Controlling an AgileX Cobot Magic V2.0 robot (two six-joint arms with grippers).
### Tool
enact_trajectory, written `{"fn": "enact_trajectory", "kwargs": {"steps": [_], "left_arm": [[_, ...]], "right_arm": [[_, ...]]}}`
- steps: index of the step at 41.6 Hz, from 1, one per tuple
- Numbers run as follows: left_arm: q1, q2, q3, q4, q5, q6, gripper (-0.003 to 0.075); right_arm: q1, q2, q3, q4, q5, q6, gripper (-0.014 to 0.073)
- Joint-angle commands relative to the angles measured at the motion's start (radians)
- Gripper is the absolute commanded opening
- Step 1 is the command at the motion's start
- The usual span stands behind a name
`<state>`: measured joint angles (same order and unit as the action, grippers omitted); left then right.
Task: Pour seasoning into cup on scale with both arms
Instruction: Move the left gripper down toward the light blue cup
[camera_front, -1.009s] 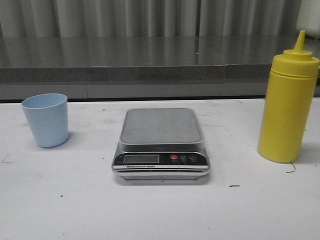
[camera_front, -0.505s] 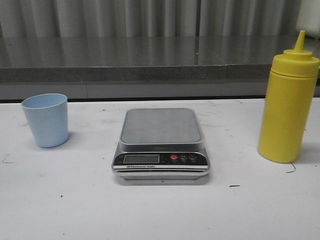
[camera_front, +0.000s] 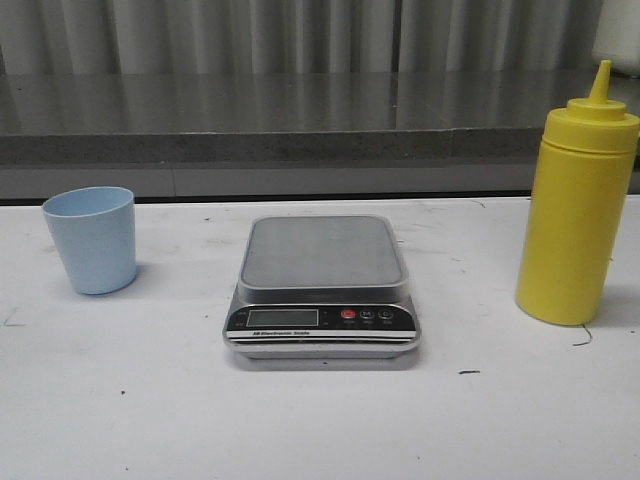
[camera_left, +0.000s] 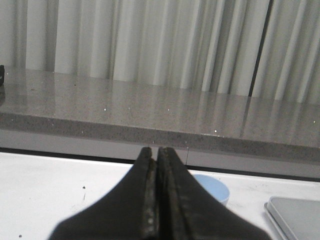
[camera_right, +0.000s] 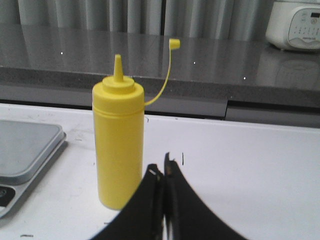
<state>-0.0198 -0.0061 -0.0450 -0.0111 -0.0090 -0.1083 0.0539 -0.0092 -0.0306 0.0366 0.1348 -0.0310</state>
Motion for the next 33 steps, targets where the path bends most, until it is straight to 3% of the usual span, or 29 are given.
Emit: {"fn": "enact_trajectory", "kwargs": {"steps": [1, 6, 18, 23, 33], "left_arm": [[0.002, -0.009, -0.118, 0.001, -0.053, -0.004, -0.002], [0.002, 0.021, -0.261, 0.011, 0.025, -0.004, -0.002], [0.002, 0.256, -0.62, 0.011, 0.389, -0.004, -0.002], [0.002, 0.357, -0.681, 0.011, 0.489, -0.004, -0.002], [0.002, 0.489, -0.682, 0.011, 0.546, -0.004, -0.002]], "right_arm": [[-0.002, -0.017, -0.123, 0.001, -0.023, -0.006, -0.0117], [-0.002, 0.006, -0.252, -0.011, 0.062, -0.006, -0.0117], [-0.002, 0.236, -0.526, -0.029, 0.282, -0.006, -0.0117], [-0.002, 0.347, -0.589, -0.03, 0.359, -0.006, -0.0117], [-0.002, 0.52, -0.594, -0.03, 0.431, -0.006, -0.0117]]}}
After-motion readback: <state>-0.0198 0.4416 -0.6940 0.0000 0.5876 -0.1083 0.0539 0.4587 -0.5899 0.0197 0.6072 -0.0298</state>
